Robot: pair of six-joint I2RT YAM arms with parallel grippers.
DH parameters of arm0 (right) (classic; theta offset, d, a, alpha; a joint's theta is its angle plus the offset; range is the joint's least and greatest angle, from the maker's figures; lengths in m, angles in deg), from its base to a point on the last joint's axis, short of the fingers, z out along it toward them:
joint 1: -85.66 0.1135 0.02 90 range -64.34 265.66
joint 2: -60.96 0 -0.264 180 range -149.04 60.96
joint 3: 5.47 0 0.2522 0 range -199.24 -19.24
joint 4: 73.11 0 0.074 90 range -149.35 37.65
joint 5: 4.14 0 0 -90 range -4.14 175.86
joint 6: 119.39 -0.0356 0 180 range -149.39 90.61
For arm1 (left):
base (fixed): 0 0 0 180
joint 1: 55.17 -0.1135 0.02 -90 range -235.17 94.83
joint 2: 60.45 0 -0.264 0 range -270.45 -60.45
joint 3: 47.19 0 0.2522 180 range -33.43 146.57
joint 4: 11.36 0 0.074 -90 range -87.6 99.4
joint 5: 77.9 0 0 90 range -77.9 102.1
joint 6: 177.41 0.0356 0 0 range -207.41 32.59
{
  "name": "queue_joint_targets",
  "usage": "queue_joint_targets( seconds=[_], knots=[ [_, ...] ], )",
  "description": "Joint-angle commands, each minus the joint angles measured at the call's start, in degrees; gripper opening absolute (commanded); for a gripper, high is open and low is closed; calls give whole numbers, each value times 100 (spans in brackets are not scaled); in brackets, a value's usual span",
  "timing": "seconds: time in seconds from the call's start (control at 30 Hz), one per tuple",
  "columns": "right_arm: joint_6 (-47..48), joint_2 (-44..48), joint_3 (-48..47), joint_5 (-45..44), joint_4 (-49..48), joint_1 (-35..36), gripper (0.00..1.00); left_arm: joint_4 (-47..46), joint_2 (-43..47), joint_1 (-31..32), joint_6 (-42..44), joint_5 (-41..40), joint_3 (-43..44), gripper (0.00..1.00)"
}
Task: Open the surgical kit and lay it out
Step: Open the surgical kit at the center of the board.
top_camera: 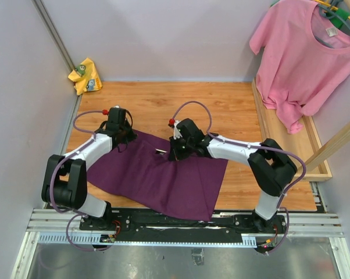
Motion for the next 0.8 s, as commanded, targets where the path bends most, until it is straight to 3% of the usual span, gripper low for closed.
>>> queue_joint_targets(
  seconds=[0.0, 0.07, 0.5, 0.77],
  knots=[
    [-187, -609, -105, -66, -46, -162, 1, -531, -336, -17, -196, -157, -178, 7],
    [-243, -778, -210, -38, -60, -238, 1, -652, -657, -17, -225, -108, -203, 0],
    [-163, -1219, -685, 192, 2, -776, 1, -1465, -1878, -17, -449, -79, -194, 0],
    [19, -1344, -1099, 263, 182, -1263, 1, -1482, -2367, -56, -460, -152, 300, 0]
  ],
)
